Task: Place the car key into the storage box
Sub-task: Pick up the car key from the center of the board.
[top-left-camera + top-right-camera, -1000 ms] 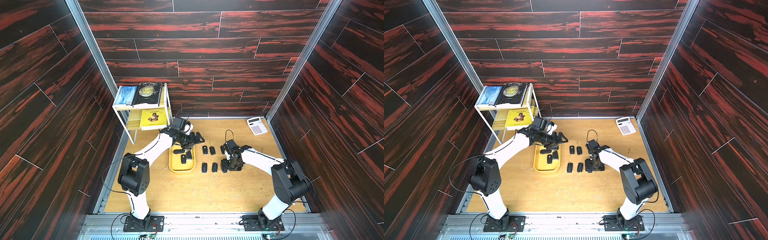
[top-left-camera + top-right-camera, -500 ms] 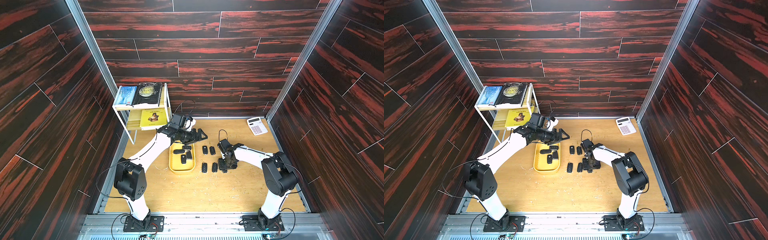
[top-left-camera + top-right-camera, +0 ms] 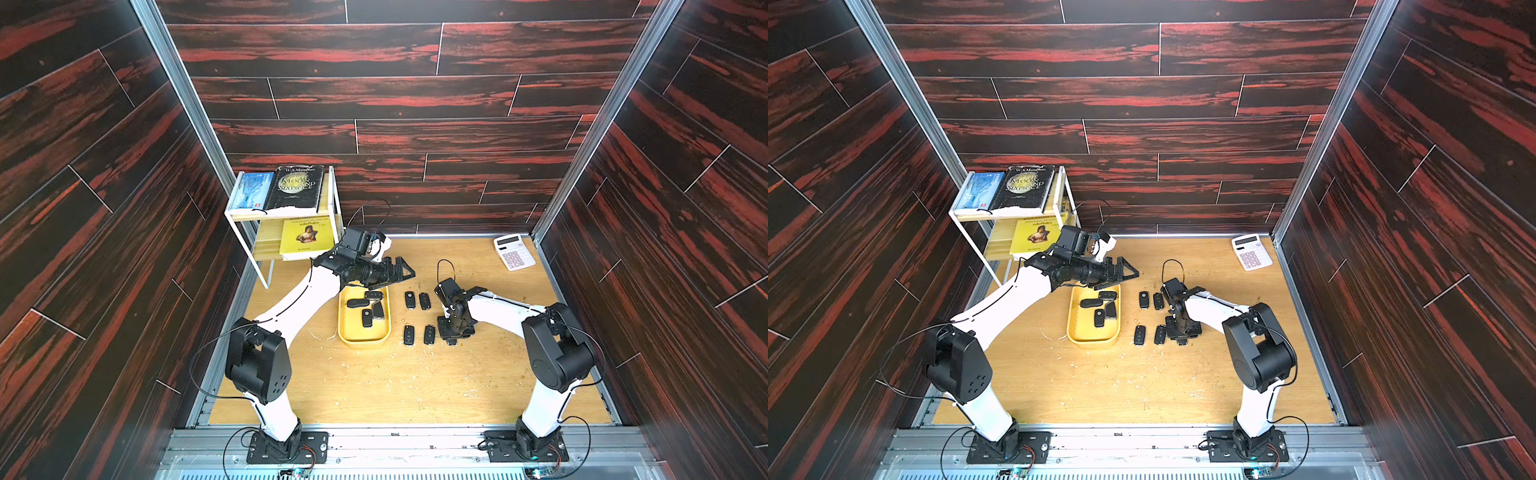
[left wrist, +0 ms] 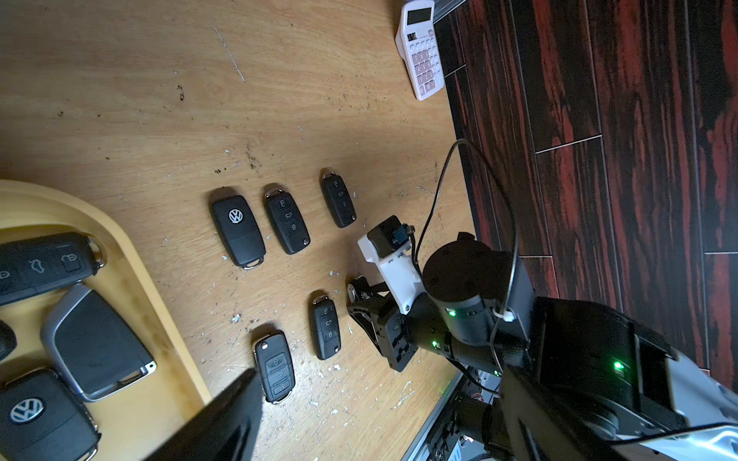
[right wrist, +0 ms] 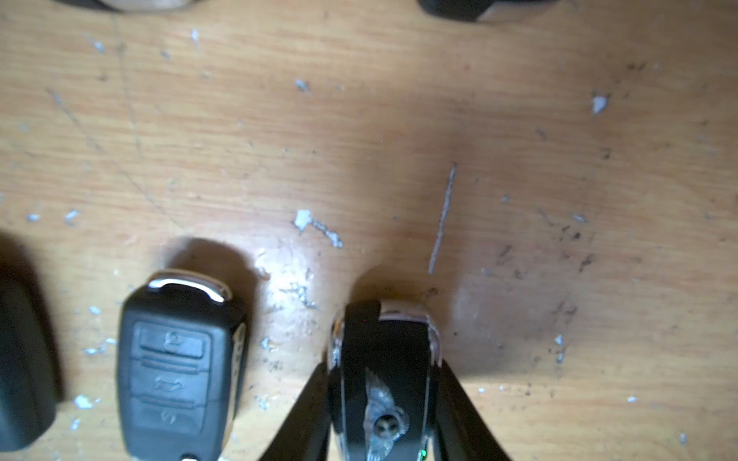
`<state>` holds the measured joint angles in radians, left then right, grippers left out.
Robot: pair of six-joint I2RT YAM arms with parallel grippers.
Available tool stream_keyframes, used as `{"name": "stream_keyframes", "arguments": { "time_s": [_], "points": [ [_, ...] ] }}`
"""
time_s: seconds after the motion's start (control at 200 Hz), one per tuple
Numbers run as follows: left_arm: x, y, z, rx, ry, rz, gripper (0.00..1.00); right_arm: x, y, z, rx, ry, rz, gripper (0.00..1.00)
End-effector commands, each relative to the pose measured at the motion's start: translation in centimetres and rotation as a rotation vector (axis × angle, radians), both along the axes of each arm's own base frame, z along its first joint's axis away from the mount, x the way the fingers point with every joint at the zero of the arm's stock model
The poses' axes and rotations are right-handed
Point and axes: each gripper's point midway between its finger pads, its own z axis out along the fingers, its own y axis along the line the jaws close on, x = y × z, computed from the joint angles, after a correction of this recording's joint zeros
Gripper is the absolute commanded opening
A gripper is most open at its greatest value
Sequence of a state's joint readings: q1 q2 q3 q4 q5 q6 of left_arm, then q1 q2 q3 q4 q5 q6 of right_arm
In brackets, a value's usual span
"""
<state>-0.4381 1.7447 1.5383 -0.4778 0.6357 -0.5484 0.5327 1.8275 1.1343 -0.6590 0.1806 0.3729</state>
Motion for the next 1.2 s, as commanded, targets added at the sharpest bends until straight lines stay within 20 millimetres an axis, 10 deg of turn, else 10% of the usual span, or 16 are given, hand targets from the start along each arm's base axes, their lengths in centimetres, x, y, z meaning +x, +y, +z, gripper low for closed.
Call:
{"name": "stream_keyframes", "arguments": {
  "time_s": [0.0, 0.541, 0.756, 1.192],
  "points": [
    [-0.8, 0.3, 1.9, -0.009, -0.073, -0.023, 0.97, 0.0, 0.3, 1.9, 0.011, -0.016, 0.009, 0.34],
    [-9.6, 1.6, 11.3, 0.053, -1.01, -0.159, 1.0, -0.5, 8.1, 19.8, 0.521, -0.115, 0.168, 0.35],
    [-14.8, 1.9, 8.2, 0.256, -1.414, -0.469, 1.0, -3.5, 10.7, 24.7, 0.758, -0.073, 0.271, 0.35],
    [-16.0, 1.2, 9.5, 0.11, -1.474, -0.441, 0.98, -10.3, 12.7, 32.5, 1.184, 0.017, 0.501, 0.34]
  ]
}}
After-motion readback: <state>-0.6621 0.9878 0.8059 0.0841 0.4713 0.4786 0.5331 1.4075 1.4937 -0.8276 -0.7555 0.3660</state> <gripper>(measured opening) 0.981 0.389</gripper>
